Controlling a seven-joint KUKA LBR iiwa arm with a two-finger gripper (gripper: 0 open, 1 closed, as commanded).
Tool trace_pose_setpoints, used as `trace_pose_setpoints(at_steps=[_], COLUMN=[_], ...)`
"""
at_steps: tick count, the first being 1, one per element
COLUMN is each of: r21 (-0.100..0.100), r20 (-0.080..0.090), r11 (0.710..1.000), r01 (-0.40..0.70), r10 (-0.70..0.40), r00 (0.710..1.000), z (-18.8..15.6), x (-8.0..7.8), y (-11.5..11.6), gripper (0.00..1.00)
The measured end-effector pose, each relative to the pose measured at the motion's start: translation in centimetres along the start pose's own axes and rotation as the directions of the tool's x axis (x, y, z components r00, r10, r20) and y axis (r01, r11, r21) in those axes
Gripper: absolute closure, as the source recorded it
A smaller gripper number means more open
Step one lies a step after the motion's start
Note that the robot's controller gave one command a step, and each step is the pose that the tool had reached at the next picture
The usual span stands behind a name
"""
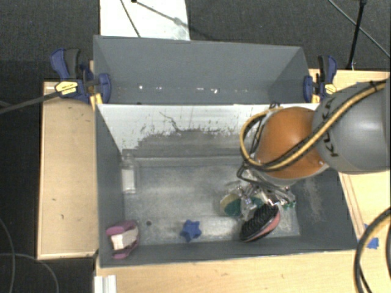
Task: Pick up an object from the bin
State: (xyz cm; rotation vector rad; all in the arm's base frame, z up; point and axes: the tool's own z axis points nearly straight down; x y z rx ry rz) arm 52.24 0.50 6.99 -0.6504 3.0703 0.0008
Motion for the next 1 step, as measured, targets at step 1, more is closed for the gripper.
trace_pose_setpoints(at_steps=[1], r21=[0.006], r20=[0.007], r11=[0.990], r01=[0.138], r10=[-0.138], r00=[0.990], z=[-17.67], x=[-2.38], y=[-3.15], gripper=[1.00])
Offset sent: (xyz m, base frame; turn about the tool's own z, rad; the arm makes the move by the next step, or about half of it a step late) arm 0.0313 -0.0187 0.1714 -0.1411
